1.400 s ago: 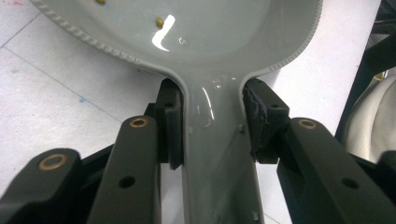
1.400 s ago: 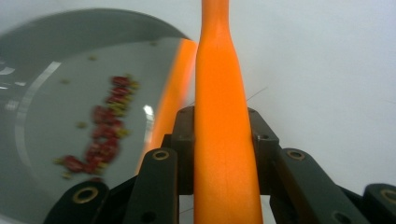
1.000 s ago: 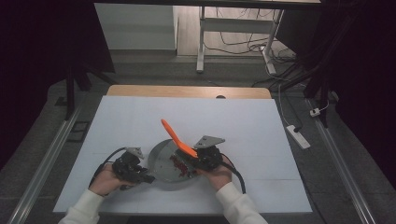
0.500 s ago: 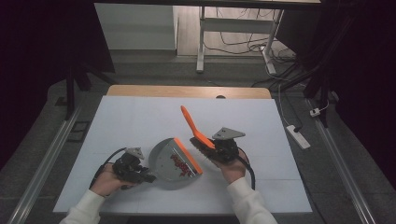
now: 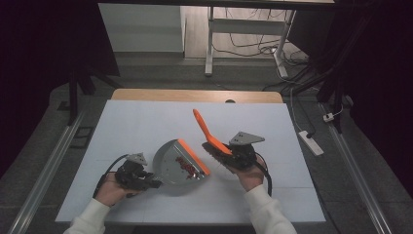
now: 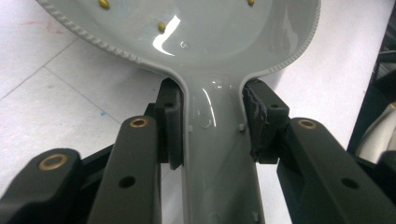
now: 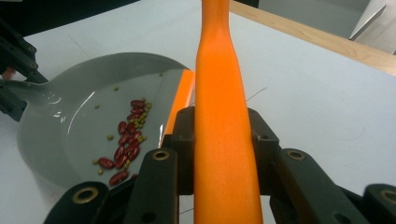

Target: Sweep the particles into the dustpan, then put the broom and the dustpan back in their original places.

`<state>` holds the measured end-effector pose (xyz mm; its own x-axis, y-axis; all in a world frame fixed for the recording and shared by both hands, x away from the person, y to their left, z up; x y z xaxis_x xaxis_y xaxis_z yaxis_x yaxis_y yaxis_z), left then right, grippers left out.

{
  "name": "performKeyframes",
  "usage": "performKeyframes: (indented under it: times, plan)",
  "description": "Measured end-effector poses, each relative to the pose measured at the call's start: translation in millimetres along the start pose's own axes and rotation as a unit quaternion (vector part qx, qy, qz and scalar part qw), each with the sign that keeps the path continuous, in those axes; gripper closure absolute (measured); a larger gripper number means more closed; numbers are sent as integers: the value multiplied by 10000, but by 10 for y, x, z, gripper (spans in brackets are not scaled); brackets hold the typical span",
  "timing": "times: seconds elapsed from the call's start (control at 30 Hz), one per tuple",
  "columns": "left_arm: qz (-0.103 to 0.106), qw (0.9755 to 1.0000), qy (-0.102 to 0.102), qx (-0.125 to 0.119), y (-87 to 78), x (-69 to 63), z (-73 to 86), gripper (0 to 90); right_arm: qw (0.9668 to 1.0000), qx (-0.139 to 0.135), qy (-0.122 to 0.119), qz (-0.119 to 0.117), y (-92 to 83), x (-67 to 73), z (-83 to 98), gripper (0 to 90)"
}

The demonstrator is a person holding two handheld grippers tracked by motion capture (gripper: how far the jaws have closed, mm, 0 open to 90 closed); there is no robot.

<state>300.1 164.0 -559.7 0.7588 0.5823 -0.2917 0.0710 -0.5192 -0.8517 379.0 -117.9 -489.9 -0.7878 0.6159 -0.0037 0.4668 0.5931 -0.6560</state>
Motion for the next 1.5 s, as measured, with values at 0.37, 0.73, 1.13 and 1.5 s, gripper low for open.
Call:
performKeyframes:
  times: [0.37,0.73,1.13,1.5]
  plan:
    - [-53,9997,-138,-191,-22,-20,18,620,9999,44,113,61,-153,-127,137,702]
    - [-128,9991,-262,-321,-50,-14,33,619,9997,52,193,125,-316,-216,277,701]
    - [-140,9980,-395,-479,-88,-22,49,619,9996,133,188,155,-360,-243,369,702]
    - [-208,9960,-553,-672,-118,-22,76,619,9993,175,260,222,-434,-275,460,701]
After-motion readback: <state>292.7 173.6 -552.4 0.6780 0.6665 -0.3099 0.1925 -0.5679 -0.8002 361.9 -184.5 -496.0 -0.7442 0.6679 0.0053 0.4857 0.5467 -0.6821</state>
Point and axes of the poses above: each handheld gripper's, and its own axes: y roughly forward along the jaws, z roughly out of its underside, x roughly to its left, the point moved 6 cm from there along y, roughly forward along the jaws, and after that the axes turned 10 degrees about x, right-handed, at the moved point
